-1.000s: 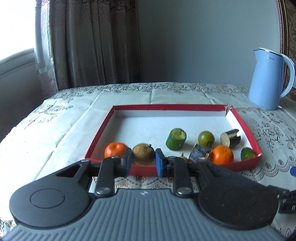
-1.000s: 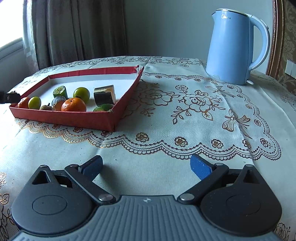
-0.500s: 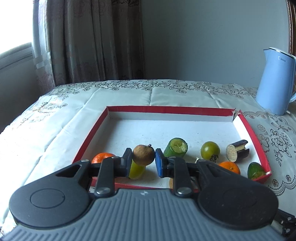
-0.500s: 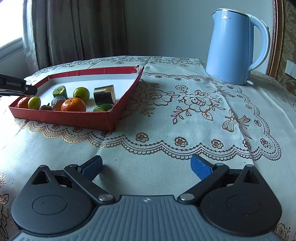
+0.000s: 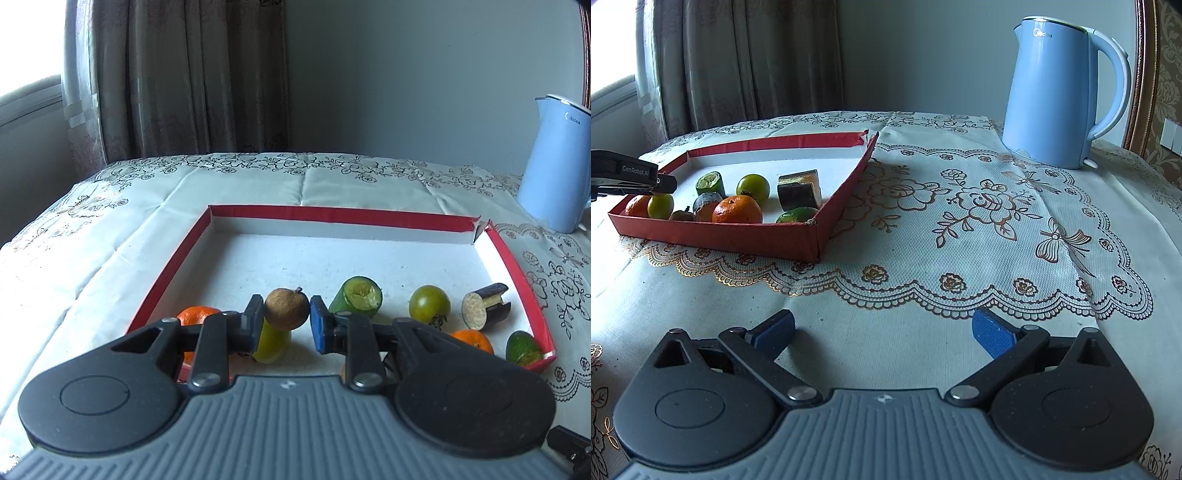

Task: Organize fruits
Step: 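Carry the longan over the red box with the left gripper, then open the left gripper to drop the longan into the box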

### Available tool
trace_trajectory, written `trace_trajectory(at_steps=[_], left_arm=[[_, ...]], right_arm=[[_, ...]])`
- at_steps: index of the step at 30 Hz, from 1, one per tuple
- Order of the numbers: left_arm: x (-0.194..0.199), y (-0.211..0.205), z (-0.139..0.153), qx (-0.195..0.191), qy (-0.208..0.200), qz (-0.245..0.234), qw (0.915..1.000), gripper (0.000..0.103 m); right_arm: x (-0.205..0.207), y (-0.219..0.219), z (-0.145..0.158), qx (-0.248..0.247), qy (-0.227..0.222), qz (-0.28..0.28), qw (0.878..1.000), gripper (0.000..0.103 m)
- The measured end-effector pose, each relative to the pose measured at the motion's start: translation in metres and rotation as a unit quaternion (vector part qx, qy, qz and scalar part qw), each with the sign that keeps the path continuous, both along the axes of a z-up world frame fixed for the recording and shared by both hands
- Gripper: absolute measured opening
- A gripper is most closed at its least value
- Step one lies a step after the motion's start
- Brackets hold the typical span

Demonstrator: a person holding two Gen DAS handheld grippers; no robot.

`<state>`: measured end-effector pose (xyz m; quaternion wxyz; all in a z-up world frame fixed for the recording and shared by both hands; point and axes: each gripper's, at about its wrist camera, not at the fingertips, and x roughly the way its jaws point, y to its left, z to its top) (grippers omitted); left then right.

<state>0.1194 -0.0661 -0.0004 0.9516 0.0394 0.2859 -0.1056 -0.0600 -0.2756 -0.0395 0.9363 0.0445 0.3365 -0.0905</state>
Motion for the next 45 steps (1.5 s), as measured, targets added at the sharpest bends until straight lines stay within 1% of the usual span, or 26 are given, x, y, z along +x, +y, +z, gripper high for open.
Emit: trace_trajectory(at_steps=[5,15,24,27,29,30,31,33,34,38,42,44,45], left_arm=[[0.000,0.001,-0.002,-0.007,-0.007,0.000,1.0000,0.024],[0.011,0.004,0.003,-0.018,-0.002,0.010,0.9998,0.024],[0.023,-0.007,0.016,0.009,-0.014,0.021,0.9996,0.024],[0.029,-0.009,0.015,0.020,-0.009,0.030,0.9993,0.024],[0.034,-0.010,0.012,0.024,-0.002,0.037,0.9990,0.029],[0.037,-0.010,0.011,0.026,0.001,0.041,0.9988,0.039],[0.038,-0.010,0.009,0.026,0.002,0.043,0.9987,0.053],[0.039,-0.009,0.007,0.027,-0.001,0.049,0.9984,0.069],[0.039,-0.009,0.006,0.029,-0.001,0.051,0.9983,0.072],[0.041,-0.011,0.000,0.037,0.004,0.052,0.9979,0.073],[0.041,-0.010,-0.003,0.037,0.009,0.056,0.9977,0.077],[0.039,-0.009,-0.002,0.035,0.009,0.056,0.9978,0.081],[0.037,-0.008,0.000,0.033,0.007,0.055,0.9979,0.085]], right_arm=[[0.000,0.000,0.000,0.001,0.000,0.000,1.000,0.103],[0.001,0.000,0.000,0.001,0.000,0.000,1.000,0.103],[0.001,-0.002,0.001,0.007,-0.003,0.000,1.000,0.103],[0.001,-0.002,0.001,0.007,-0.003,0.000,1.000,0.103],[0.001,-0.002,0.001,0.007,-0.003,0.000,1.000,0.103],[0.001,-0.002,0.001,0.007,-0.003,0.000,1.000,0.103],[0.001,-0.002,0.001,0.007,-0.003,0.000,1.000,0.103],[0.001,-0.002,0.001,0.008,-0.004,0.000,1.000,0.103],[0.001,-0.002,0.001,0.008,-0.004,0.000,1.000,0.103],[0.001,-0.002,0.001,0.009,-0.004,-0.001,1.000,0.103],[0.001,-0.002,0.001,0.010,-0.004,-0.001,1.000,0.103],[0.001,-0.002,0.001,0.010,-0.005,-0.001,1.000,0.103],[0.001,-0.002,0.001,0.010,-0.005,-0.001,1.000,0.103]])
